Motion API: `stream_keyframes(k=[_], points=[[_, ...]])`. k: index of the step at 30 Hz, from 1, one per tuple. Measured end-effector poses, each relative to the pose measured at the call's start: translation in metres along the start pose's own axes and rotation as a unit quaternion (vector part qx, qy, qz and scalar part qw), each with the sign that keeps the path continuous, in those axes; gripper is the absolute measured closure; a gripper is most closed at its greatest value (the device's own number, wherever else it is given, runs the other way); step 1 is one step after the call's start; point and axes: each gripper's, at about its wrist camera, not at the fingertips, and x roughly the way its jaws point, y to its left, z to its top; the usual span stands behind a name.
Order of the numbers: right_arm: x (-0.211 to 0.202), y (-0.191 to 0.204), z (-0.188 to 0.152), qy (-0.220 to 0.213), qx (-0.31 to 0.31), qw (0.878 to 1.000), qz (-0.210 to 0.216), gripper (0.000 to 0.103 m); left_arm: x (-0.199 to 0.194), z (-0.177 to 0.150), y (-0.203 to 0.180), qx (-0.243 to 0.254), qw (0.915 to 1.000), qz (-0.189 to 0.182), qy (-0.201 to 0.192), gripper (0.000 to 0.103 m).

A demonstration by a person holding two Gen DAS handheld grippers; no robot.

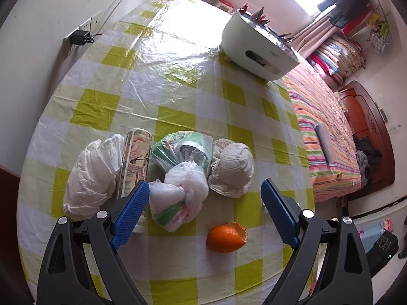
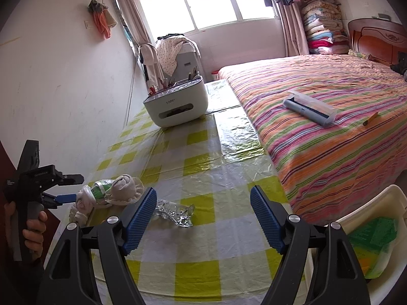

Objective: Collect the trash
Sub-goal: 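Grasp the white plastic bag bundle with the left tool, then grasp the silver blister pack with the right tool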

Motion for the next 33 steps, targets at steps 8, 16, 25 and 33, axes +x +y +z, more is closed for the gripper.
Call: stream_keyframes(k=[8,16,25,33], points=[[0.042,0.016,0.007,0.045,-0.046,0.998,0.019,0.029,0.022,-0.002,0.007,-0.033,0.9982,-0.023,0.045,0.06],[0.092,0.044,-0.004,0.139,-0.165,0.973,0.078,0.029,0.03,-0.009,0.008,-0.043,0.9966,-0.037,0.059,0.065],[0.123,0.058,-0.021,0.189,-0.251,0.945,0.09,0.03,0.026,-0.015,0.013,-0.054,0.9959,-0.039,0.061,0.067],[0.12,0.069,-0.032,0.19,-0.262,0.943,0.076,0.067,0.018,-0.02,0.009,-0.041,0.9975,-0.032,0.048,0.07]])
